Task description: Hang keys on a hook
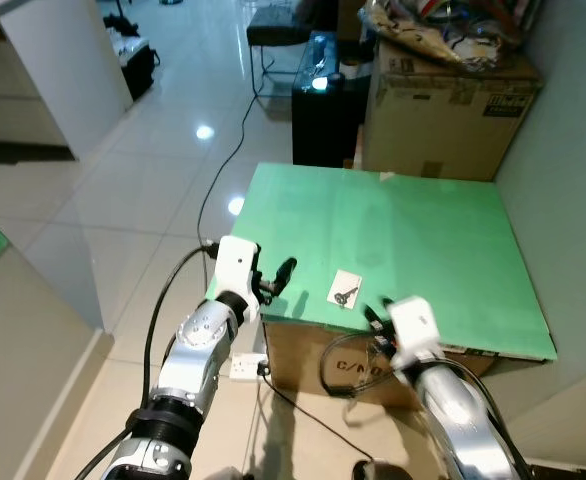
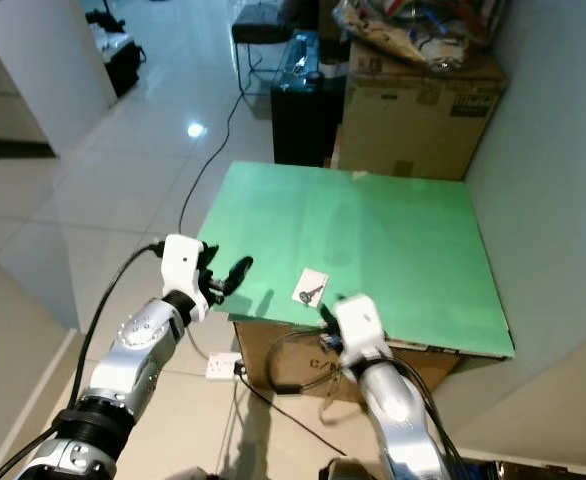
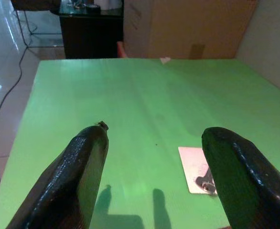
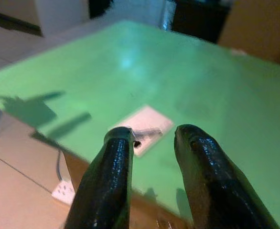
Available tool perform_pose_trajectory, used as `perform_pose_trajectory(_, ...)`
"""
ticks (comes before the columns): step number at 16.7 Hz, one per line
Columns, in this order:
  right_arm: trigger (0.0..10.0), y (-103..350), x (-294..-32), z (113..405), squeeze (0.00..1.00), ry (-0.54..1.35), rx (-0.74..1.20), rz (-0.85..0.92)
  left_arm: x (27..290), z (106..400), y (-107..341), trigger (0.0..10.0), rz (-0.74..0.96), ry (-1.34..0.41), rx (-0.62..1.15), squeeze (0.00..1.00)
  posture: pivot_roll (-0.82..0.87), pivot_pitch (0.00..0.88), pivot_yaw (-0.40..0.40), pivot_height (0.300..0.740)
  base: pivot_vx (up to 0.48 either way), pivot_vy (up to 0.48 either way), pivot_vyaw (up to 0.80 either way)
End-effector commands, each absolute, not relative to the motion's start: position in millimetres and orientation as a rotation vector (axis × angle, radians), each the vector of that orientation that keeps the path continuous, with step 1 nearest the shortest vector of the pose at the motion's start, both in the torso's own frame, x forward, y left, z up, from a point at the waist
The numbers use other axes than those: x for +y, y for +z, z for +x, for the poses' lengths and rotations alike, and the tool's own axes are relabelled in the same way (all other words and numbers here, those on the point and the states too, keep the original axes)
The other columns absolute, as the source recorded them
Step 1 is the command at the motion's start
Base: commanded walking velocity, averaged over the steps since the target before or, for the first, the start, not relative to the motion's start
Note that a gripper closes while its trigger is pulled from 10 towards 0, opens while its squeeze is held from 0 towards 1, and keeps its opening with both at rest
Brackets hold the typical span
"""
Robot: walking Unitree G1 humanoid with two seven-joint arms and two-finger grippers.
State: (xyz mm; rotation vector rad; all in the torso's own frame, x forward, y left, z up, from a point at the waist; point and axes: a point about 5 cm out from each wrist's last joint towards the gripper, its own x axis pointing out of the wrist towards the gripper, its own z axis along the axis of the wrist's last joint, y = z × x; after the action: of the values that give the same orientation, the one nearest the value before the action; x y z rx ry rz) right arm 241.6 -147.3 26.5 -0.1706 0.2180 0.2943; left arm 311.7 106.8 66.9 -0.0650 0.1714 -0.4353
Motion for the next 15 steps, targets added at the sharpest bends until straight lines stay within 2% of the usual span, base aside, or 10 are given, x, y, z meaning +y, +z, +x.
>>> perform_pose_trajectory(1,10.0,33.1,-155.1,238.7,1.00,0.242,0.209,-0.145,104.2,318.0,71.7,10.0,-0.075,-0.448,0.152,0.00,-0.17,0.000,0.096,0.723,0.000,0.480,0.00)
perform_pose_trajectory(2,10.0,33.8,-159.3,236.6,1.00,0.224,0.208,-0.142,102.3,318.3,70.6,10.0,-0.067,-0.458,0.153,0.00,-0.18,0.000,0.100,0.713,0.000,0.480,0.00)
perform_pose_trajectory(7,10.0,31.7,-162.4,230.4,1.00,0.184,0.236,-0.118,92.8,327.7,63.4,10.0,-0.036,-0.441,0.213,0.00,-0.18,0.000,0.107,0.670,0.000,0.000,0.00)
perform_pose_trajectory(13,10.0,34.4,-166.1,223.9,1.00,0.137,0.223,-0.082,95.9,338.3,67.0,10.0,-0.083,-0.381,0.218,0.00,-0.20,0.000,0.121,0.623,0.000,0.000,0.00)
perform_pose_trajectory(14,10.0,34.9,-166.5,223.6,0.89,0.133,0.220,-0.081,96.6,338.1,66.3,10.0,-0.082,-0.378,0.218,0.00,-0.20,0.000,0.121,0.618,0.000,0.000,0.00)
perform_pose_trajectory(15,10.0,35.4,-168.2,224.4,0.00,0.120,0.223,-0.093,97.7,336.6,63.6,10.0,-0.085,-0.373,0.221,0.00,-0.20,0.000,0.121,0.613,0.000,0.000,0.00)
